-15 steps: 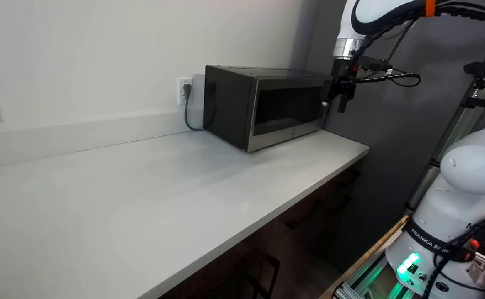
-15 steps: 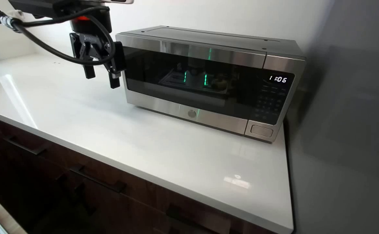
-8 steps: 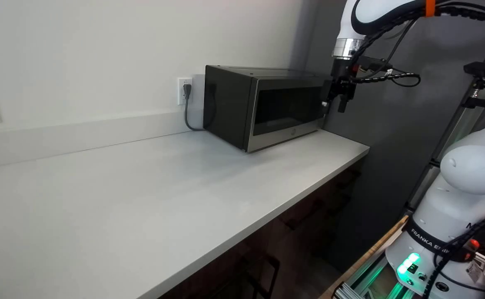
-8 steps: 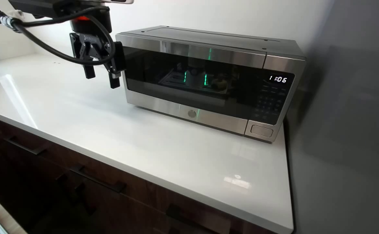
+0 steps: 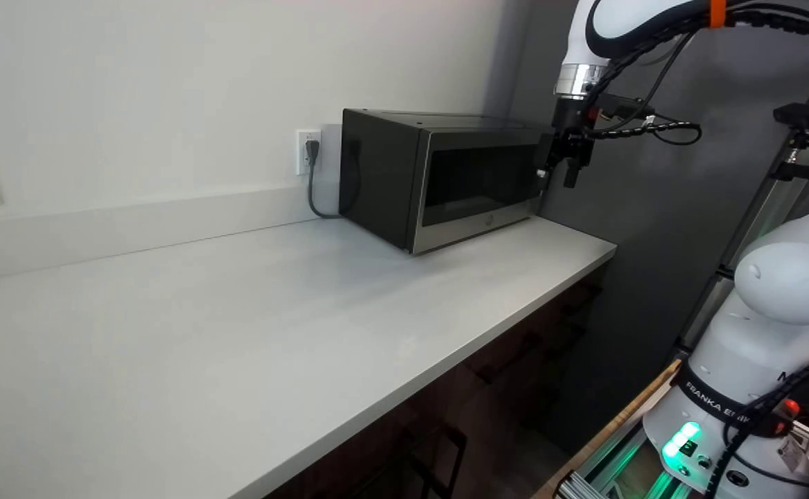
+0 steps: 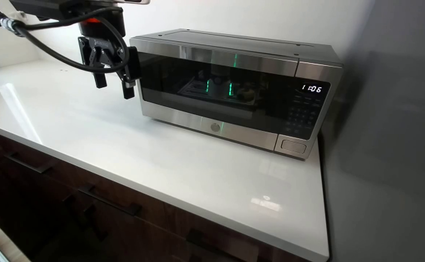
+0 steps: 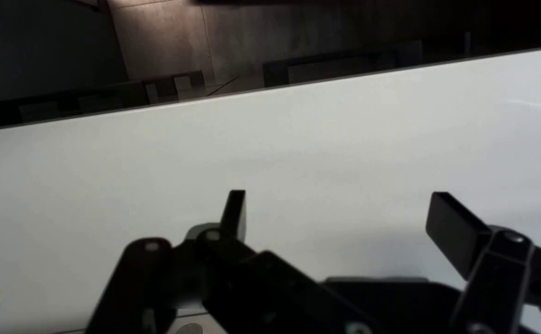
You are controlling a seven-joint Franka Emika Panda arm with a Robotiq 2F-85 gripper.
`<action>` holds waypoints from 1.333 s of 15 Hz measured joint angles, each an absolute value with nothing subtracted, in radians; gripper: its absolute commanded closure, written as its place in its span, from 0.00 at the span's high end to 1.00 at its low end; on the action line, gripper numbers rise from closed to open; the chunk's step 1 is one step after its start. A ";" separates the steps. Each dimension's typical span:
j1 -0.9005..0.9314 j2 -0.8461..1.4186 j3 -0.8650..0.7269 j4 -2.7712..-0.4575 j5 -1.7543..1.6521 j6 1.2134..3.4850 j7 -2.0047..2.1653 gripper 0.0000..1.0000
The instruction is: Open the microwave door by pushing the bottom right button on the microwave
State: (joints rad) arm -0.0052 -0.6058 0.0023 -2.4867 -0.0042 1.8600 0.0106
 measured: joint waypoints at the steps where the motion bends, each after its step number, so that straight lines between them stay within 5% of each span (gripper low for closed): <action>1: -0.005 -0.606 0.002 -2.487 -0.004 1.860 0.011 1.00; 11: -0.036 -0.579 -0.017 -2.471 -0.138 2.038 -0.053 1.00; 20: -0.079 -0.372 -0.243 -2.459 -0.141 2.438 -0.327 1.00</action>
